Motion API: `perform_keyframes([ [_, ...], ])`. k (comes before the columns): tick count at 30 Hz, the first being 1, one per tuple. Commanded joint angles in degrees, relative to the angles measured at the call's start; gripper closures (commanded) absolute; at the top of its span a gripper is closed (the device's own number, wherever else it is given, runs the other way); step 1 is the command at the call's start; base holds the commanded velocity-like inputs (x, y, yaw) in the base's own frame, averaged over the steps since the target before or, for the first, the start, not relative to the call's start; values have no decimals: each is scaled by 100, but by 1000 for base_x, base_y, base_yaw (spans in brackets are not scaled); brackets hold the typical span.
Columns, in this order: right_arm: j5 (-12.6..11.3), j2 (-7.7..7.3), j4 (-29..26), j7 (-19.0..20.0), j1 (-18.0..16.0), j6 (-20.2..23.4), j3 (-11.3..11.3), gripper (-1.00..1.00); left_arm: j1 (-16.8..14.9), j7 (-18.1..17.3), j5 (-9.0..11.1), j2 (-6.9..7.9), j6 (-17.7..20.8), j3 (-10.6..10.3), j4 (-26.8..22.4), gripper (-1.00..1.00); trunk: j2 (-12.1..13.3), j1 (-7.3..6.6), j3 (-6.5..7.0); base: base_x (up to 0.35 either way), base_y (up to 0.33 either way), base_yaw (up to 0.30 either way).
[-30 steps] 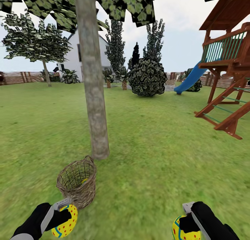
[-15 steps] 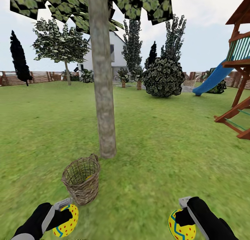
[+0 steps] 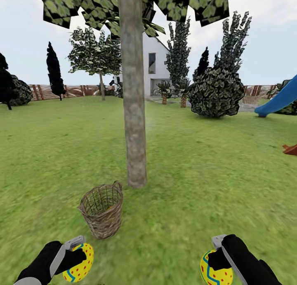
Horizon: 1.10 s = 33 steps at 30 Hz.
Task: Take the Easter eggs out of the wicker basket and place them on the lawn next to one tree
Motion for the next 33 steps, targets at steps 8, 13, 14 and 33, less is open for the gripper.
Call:
perform_keyframes([
  [8, -9, 8, 87, -7, -2, 13, 32, 100, -7, 29, 21, -72, 35, 22, -1, 100, -3, 1, -6, 111, -330, 288],
  [13, -2, 17, 215, -7, -2, -1, 28, 100, -6, 28, 25, -74, 35, 22, -1, 100, -3, 1, -6, 116, -330, 289],
  [14, -2, 17, 216, -7, -2, -1, 28, 100, -7, 26, 24, -74, 35, 22, -1, 100, -3, 1, -6, 117, -330, 288],
  [33, -6, 28, 149, -129, -32, 1, -14, 100, -5, 18, 7, -78, 35, -3, 6, 100, -3, 1, -6, 133, -324, 288],
])
